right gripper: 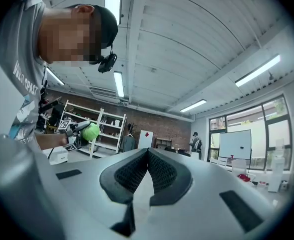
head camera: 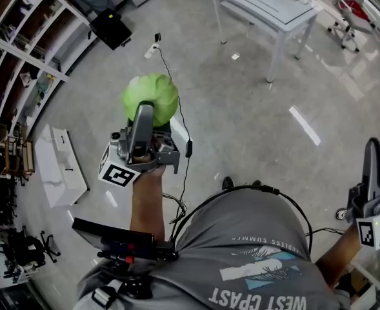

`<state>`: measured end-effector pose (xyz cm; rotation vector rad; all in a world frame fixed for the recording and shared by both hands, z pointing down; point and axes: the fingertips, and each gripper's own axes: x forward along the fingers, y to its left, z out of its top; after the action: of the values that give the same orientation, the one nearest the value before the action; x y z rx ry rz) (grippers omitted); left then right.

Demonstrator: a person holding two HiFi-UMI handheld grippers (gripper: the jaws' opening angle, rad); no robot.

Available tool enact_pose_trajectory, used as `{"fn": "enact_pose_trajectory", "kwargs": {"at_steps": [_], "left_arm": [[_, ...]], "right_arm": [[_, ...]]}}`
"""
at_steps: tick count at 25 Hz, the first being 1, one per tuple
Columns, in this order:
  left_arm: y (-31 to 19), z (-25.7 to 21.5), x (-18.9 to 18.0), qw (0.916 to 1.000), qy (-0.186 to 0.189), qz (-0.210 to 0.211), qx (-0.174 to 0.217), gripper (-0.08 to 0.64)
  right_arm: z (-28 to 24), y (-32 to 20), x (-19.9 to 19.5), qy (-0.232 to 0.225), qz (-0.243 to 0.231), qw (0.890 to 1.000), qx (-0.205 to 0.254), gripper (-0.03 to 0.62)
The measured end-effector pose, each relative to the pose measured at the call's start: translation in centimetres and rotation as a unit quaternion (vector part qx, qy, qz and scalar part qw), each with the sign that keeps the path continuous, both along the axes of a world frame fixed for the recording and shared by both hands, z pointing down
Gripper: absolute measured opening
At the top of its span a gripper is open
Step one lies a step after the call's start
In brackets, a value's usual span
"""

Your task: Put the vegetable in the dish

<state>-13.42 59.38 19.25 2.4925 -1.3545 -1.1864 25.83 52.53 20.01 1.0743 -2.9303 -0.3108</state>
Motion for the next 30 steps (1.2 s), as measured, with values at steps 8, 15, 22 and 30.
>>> {"fn": "enact_pose_trajectory", "kwargs": {"at_steps": [8, 15, 22, 30], "left_arm": [[-0.2, 0.9, -1.0, 0.9999, -0.011, 0.008, -0.002, 0.288], [-0.2, 1.4, -1.6, 0.9995, -0.023, 0.021, -0.002, 0.288], [-1.9, 0.6, -0.4, 0.9991, -0.029, 0.031, -0.008, 0.288], [-2.6, 0.8, -0.9, 0.9984, -0.039, 0.040, -0.003, 0.288]], "right_arm": [[0.4, 0.2, -0.8, -0.021, 0.003, 1.000, 0.002, 0.009], [2.0, -0.2, -1.9, -0.035, 0.006, 0.999, -0.006, 0.009], [1.1, -1.4, -0.7, -0.033, 0.019, 0.999, -0.012, 0.009], [1.2, -1.6, -1.1, -0.031, 0.030, 0.999, -0.011, 0.009]]}}
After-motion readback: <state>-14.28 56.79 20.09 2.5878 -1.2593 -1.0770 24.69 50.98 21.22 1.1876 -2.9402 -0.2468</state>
